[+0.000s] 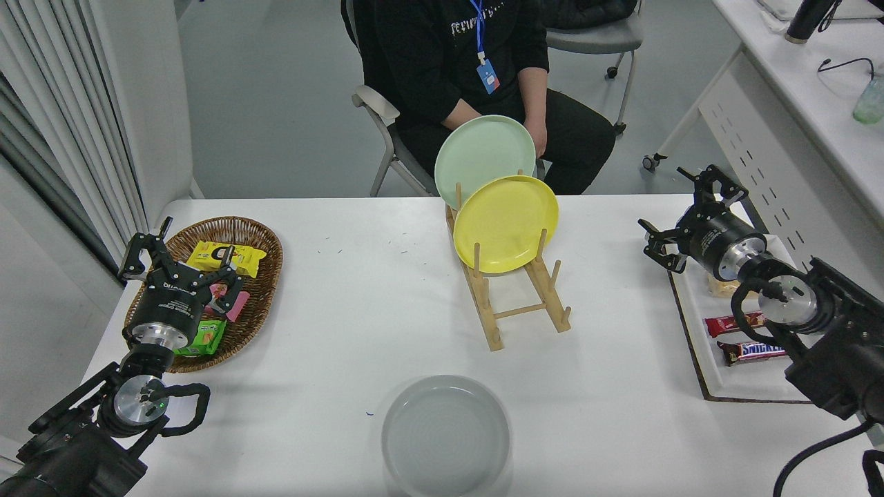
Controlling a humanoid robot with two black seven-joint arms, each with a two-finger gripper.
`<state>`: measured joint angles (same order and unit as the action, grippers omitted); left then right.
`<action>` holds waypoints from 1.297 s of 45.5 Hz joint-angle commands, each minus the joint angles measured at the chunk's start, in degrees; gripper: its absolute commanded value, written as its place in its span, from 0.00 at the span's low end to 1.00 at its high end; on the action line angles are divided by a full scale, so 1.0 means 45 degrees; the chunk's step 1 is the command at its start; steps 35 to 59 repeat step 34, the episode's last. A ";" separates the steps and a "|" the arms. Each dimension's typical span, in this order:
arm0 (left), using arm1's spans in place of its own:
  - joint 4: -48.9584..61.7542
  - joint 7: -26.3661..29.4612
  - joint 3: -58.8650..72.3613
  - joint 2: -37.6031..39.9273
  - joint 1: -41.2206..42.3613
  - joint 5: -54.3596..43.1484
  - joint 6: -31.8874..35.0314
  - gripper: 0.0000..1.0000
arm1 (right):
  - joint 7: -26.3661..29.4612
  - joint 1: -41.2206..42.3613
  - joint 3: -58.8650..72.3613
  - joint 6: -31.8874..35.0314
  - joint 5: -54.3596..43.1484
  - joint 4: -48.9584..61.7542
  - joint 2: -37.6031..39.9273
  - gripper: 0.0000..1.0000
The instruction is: Place the plate on the table
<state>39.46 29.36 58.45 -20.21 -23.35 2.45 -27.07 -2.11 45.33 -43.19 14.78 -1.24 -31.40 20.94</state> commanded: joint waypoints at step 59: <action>0.0000 0.0000 0.0000 0.0000 -0.0006 0.0002 0.0000 0.98 | -0.0117 -0.0287 0.0067 -0.0003 0.0081 0.0590 -0.0435 1.00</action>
